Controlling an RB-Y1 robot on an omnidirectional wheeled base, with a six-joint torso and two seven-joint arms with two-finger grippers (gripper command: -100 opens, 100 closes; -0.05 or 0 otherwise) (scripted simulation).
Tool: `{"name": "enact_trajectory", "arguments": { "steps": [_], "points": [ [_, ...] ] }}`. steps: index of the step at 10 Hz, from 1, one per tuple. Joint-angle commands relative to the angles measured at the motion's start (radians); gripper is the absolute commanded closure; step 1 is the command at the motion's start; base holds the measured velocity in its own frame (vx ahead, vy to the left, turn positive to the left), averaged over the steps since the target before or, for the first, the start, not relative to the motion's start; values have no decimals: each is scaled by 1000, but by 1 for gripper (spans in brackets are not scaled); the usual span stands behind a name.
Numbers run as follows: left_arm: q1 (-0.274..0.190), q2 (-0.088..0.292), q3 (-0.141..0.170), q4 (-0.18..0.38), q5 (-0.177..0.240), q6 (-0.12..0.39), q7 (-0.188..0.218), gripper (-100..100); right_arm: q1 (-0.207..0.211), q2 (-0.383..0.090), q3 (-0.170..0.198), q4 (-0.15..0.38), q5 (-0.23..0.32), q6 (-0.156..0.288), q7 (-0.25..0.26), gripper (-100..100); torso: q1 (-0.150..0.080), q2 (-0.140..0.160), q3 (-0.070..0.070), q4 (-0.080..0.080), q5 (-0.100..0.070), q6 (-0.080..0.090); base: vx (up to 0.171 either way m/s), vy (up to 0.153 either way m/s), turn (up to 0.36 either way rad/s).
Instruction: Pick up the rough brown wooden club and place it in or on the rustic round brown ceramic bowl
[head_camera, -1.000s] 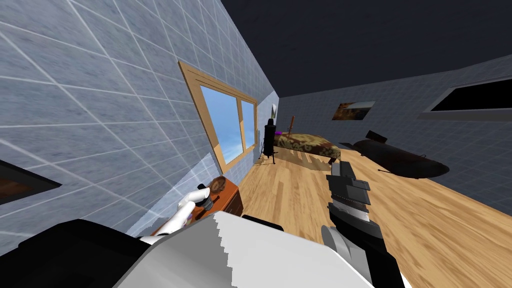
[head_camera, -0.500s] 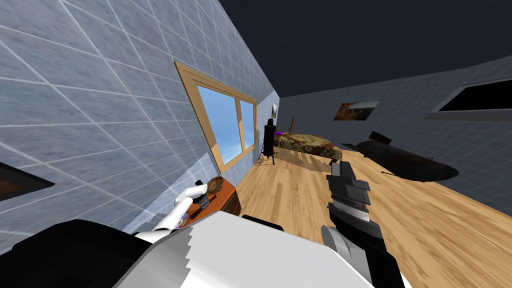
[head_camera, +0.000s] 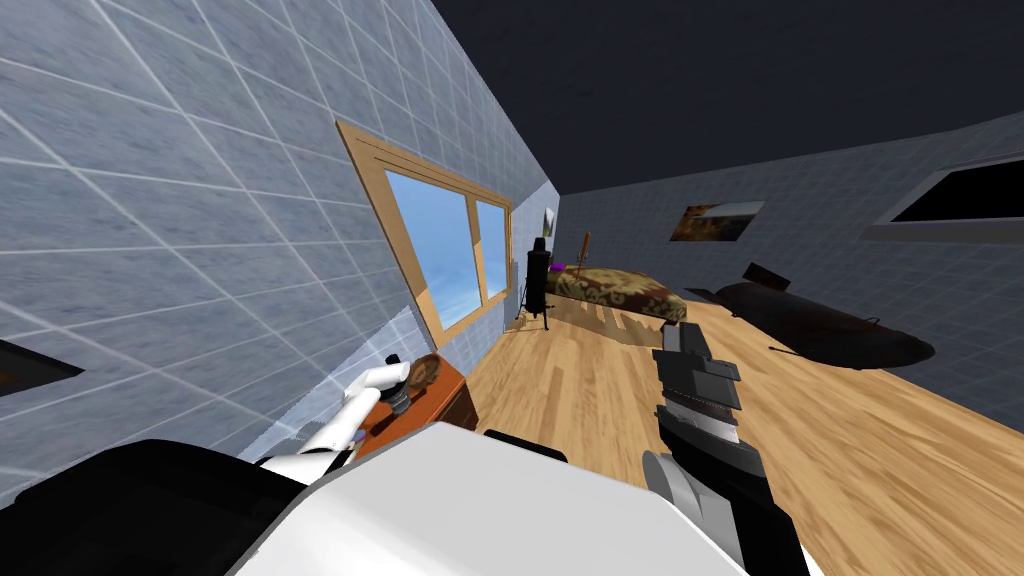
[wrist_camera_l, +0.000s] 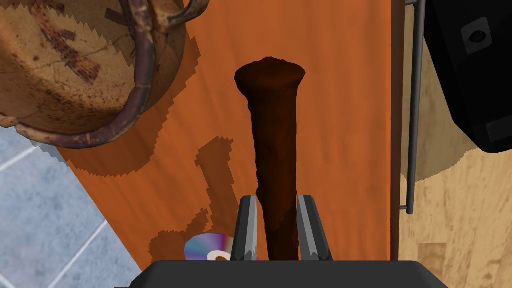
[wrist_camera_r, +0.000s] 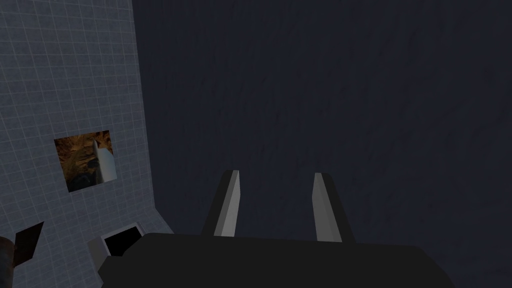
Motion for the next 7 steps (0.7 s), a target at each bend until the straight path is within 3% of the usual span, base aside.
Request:
{"name": "enact_trajectory", "arguments": {
  "steps": [1, 5, 7],
  "points": [
    [-4, 18, 5, -8, 1, 29, -11, 100, 0, 0, 0, 0, 0, 0, 0, 0, 0, 0, 0, 0, 0, 0, 65, -71, 15],
    [1, 78, 11, -25, 36, 89, -18, 100, 0, 0, 0, 0, 0, 0, 0, 0, 1, -4, -2, 0, 0, 1, 103, -56, -13],
    [18, 106, 12, -34, 75, 110, -2, 100, 0, 0, 0, 0, 0, 0, 0, 0, 5, -4, -2, -1, 1, 1, 118, 31, -47]
  ]
}}
